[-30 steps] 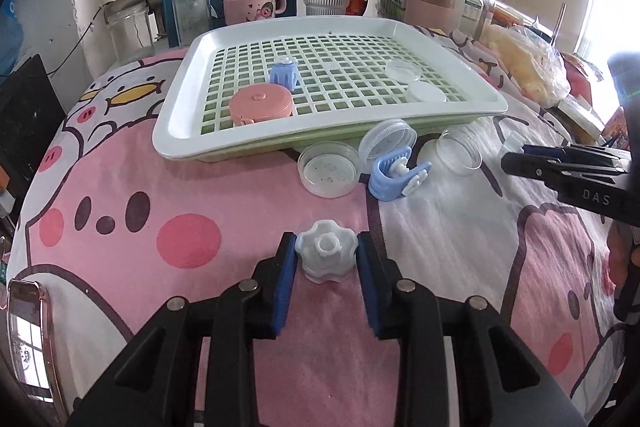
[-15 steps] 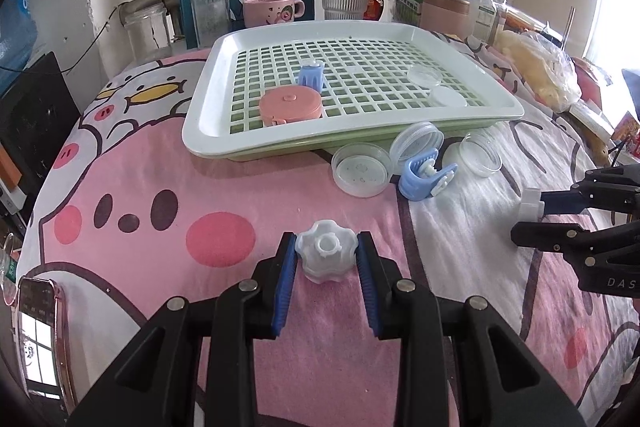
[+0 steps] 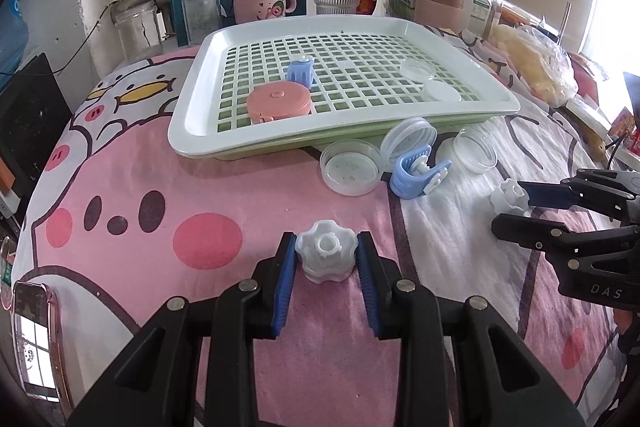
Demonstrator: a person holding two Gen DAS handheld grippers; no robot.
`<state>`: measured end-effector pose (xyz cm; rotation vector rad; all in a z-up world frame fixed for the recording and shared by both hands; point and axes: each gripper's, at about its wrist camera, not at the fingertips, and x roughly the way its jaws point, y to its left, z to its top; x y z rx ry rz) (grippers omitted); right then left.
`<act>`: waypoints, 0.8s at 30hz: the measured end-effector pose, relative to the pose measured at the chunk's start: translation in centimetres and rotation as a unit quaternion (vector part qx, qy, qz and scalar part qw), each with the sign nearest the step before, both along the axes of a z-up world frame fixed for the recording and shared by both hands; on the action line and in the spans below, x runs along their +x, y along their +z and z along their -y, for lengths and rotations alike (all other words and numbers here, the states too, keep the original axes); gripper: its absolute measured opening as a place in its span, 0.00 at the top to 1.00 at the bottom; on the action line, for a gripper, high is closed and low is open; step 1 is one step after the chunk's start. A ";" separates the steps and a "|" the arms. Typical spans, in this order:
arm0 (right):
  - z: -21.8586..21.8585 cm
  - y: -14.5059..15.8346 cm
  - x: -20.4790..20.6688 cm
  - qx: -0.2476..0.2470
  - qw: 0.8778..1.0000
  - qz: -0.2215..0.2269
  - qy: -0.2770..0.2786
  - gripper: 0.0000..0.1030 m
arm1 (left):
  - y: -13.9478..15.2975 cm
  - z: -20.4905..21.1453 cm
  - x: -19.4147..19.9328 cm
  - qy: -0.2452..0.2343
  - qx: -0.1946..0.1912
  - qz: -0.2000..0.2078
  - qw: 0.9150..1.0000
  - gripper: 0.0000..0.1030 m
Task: Organize rigid objects
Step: 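Grasp a white flower knob with the left tool while the right tool grasps another knob, then hold the white flower knob in the right tool above the bedspread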
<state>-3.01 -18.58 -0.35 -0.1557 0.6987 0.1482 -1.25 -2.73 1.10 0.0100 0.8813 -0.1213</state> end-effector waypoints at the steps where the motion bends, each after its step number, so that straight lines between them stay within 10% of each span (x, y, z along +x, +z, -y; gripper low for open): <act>1: -0.3 -0.1 -0.1 -0.014 1.000 0.008 -0.006 0.68 | 0.0 -0.1 0.0 0.001 -0.002 0.000 1.000 0.72; 24: -1.4 -0.6 -0.8 -0.022 0.999 0.039 0.013 0.72 | -0.1 0.3 0.3 0.002 0.001 -0.001 1.000 0.72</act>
